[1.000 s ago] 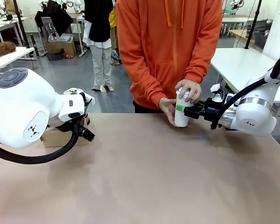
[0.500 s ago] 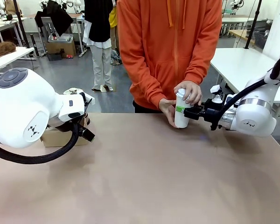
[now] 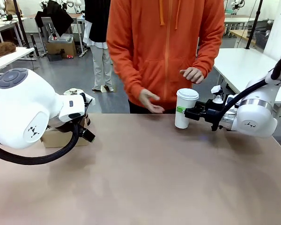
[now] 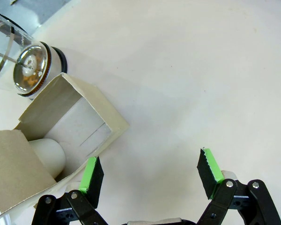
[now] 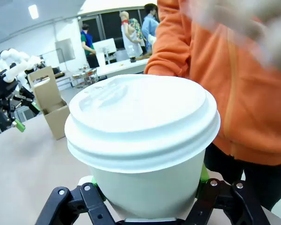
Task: Pour a drink into a cup and package it in a carrier.
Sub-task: When a person places the Paper Cup Lid on the 600 ml Paper Cup , lift the 600 ml Paper Cup.
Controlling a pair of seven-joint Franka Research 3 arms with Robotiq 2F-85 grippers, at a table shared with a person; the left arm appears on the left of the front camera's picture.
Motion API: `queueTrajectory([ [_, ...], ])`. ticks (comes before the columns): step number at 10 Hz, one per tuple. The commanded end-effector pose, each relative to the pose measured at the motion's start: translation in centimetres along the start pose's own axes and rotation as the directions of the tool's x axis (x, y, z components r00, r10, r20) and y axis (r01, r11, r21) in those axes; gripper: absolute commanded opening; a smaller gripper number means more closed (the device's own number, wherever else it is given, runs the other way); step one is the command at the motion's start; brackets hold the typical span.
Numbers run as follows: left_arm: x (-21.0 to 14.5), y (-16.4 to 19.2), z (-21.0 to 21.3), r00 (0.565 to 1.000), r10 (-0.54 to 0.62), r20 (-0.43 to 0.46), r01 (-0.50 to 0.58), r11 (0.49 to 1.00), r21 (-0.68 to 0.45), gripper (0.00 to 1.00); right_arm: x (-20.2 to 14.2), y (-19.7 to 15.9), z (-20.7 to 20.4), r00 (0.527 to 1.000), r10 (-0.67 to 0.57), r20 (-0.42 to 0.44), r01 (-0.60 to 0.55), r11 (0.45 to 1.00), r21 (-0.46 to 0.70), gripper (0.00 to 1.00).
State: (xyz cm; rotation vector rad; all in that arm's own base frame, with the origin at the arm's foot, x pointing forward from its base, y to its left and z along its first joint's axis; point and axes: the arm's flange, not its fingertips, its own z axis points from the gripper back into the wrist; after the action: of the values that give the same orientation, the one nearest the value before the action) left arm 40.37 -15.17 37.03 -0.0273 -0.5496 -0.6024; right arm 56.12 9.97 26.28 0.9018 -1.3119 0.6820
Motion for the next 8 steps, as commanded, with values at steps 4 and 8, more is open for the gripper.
queueTrajectory([
  [4, -0.02, 0.02, 0.03, 1.0, 0.001, 0.001, -0.001, 1.0, -0.001, 1.0, 0.46, 0.15, -0.16, 1.0, 0.002, 0.012, -0.002, 1.0, -0.002, 0.8],
  [8, -0.02, 0.02, 0.03, 1.0, 0.001, 0.001, -0.001, 1.0, -0.001, 1.0, 0.46, 0.15, -0.16, 1.0, 0.002, 0.012, -0.002, 1.0, -0.002, 0.8],
])
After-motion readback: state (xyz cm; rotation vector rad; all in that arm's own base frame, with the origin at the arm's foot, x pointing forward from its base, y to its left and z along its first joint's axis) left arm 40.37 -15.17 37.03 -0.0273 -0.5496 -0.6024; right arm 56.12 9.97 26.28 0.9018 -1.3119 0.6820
